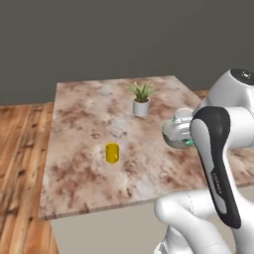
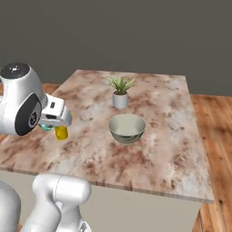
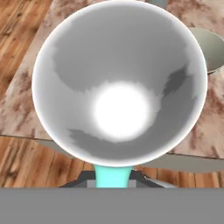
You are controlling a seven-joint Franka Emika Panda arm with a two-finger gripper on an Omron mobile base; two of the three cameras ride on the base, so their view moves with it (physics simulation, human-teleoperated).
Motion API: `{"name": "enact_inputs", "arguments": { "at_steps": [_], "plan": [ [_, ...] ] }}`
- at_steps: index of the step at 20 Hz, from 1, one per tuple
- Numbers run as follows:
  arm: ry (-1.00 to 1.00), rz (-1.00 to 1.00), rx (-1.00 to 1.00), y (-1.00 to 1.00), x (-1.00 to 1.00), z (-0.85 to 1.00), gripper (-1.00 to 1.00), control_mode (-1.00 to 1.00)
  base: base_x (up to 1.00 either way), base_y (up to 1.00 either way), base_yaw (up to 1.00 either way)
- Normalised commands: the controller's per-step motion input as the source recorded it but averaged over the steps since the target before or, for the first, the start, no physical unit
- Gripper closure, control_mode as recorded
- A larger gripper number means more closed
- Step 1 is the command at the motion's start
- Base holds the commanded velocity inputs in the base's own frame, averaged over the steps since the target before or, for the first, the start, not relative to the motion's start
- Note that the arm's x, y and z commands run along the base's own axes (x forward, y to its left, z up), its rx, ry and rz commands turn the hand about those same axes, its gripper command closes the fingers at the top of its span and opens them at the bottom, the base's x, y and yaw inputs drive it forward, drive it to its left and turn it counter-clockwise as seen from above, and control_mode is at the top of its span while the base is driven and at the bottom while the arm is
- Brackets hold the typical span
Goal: Clear the mugs and bowl far away from the sink.
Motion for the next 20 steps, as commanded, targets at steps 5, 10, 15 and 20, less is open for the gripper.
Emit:
{"name": "enact_inputs", "arguments": {
  "at_steps": [5,10,15,20],
  "plan": [
    [0.07,-0.03,0.06,0.00,0.73,-0.23,1.00,-1.00,0.14,0.00,-0.01],
    [0.08,-0.02,0.08,-0.06,0.88,-0.30,1.00,-1.00,0.00,0.00,0.00],
    [0.20,0.00,0.02,-0.15,0.21,-0.49,1.00,-1.00,0.00,0.00,0.00],
    [0.22,-0.01,0.00,0.00,0.00,-0.59,1.00,-1.00,0.00,0.00,0.00]
  ]
}}
